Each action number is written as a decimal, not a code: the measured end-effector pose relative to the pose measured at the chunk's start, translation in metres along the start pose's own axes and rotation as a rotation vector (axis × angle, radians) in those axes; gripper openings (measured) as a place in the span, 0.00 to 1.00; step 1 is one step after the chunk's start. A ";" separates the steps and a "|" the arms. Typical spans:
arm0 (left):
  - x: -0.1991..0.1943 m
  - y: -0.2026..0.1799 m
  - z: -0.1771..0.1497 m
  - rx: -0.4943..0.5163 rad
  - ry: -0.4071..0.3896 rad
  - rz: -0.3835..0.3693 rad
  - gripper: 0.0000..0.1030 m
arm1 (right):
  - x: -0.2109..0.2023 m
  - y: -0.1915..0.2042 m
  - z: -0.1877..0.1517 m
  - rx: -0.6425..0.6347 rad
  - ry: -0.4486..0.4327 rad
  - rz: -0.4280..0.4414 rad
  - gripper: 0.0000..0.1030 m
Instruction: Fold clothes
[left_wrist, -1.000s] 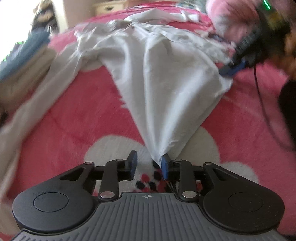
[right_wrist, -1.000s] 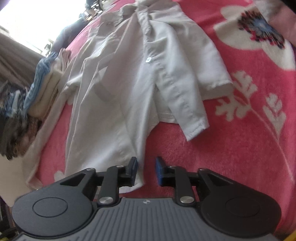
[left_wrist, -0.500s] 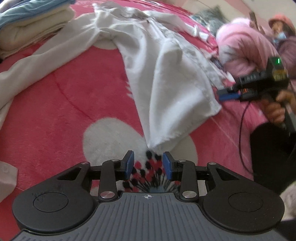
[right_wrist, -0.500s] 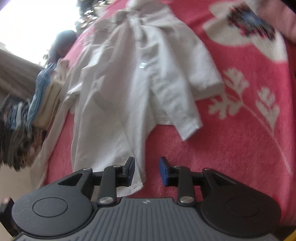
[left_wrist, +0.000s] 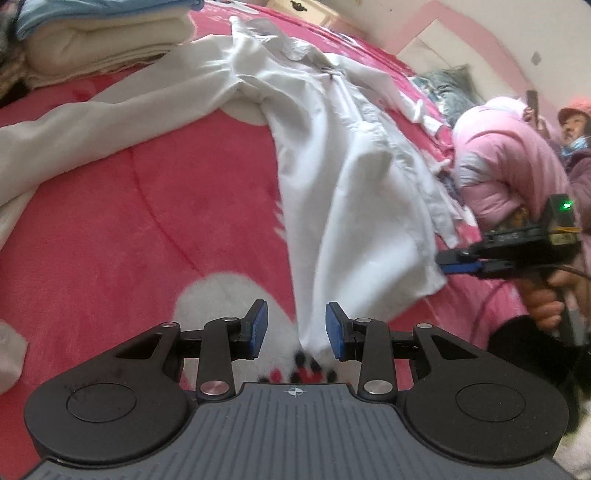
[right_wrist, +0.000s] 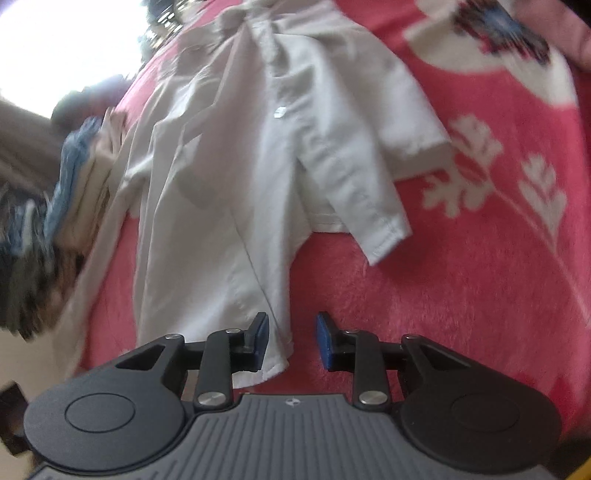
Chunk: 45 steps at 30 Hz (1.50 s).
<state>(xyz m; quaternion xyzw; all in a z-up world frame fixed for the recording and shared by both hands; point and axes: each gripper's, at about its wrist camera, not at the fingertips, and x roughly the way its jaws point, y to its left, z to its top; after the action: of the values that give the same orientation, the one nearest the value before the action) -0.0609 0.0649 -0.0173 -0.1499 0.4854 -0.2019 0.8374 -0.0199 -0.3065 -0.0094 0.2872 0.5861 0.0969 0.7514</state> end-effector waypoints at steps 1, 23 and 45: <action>0.007 0.000 0.001 -0.002 0.006 0.009 0.33 | 0.002 -0.003 0.000 0.019 0.008 0.018 0.31; 0.052 -0.001 0.040 -0.121 -0.105 0.062 0.00 | 0.015 -0.002 -0.006 0.049 -0.016 0.075 0.02; 0.024 0.000 0.006 -0.172 0.055 -0.129 0.28 | -0.014 -0.030 -0.012 0.099 -0.054 0.047 0.04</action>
<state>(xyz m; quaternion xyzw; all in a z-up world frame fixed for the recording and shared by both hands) -0.0447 0.0535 -0.0320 -0.2464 0.5128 -0.2171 0.7932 -0.0414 -0.3338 -0.0159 0.3402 0.5629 0.0774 0.7493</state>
